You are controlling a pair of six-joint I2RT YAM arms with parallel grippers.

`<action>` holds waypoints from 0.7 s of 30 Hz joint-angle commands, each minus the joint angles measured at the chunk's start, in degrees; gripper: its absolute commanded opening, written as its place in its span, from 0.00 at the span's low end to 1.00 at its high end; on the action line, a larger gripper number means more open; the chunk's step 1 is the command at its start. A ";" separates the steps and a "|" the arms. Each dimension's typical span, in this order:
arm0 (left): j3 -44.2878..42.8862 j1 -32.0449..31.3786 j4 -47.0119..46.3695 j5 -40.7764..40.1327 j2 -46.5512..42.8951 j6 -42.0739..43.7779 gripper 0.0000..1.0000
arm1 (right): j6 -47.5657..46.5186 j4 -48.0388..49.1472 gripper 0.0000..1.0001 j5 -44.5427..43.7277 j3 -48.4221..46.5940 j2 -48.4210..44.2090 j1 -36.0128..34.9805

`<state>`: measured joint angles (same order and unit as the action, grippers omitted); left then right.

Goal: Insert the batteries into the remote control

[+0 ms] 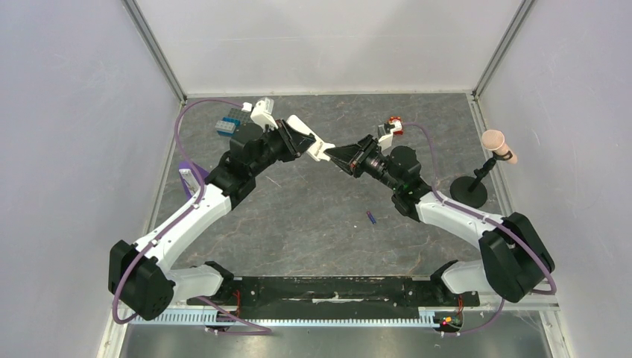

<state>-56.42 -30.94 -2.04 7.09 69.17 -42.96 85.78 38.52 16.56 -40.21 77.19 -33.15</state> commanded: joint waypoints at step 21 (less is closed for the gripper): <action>8.21 2.32 -1.76 0.33 -4.32 17.66 0.02 | -32.76 -30.20 0.00 -18.26 -3.97 1.90 2.24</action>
<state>-49.65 -28.93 0.38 0.80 68.95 -32.75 65.89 19.70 7.62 -41.39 77.62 -32.40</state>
